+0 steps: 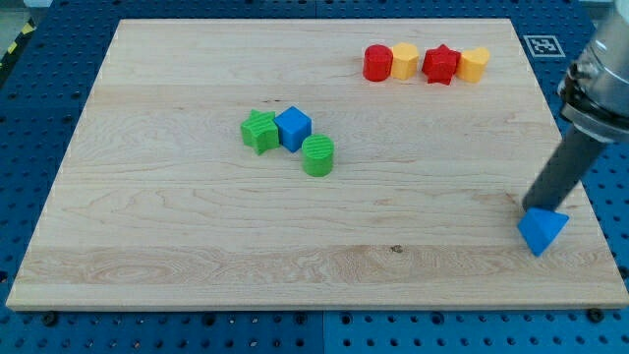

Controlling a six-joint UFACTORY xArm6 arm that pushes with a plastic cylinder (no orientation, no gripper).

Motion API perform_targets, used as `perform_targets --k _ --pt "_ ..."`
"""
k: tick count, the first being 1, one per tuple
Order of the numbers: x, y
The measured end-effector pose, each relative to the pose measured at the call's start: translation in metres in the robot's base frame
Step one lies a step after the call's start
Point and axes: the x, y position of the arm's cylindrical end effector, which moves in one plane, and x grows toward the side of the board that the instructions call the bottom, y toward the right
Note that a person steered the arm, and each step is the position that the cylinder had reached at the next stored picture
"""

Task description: Separate the green circle and blue cube

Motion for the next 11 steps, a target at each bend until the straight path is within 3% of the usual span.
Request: perform_targets --k 1,2,4,6,8,10,11 --pt "0.014 0.004" --pt "-0.007 -0.019" --pt "-0.013 -0.167" --pt "-0.078 -0.253" --pt "-0.117 -0.259" --pt "-0.136 -0.307" --pt "-0.173 -0.285"
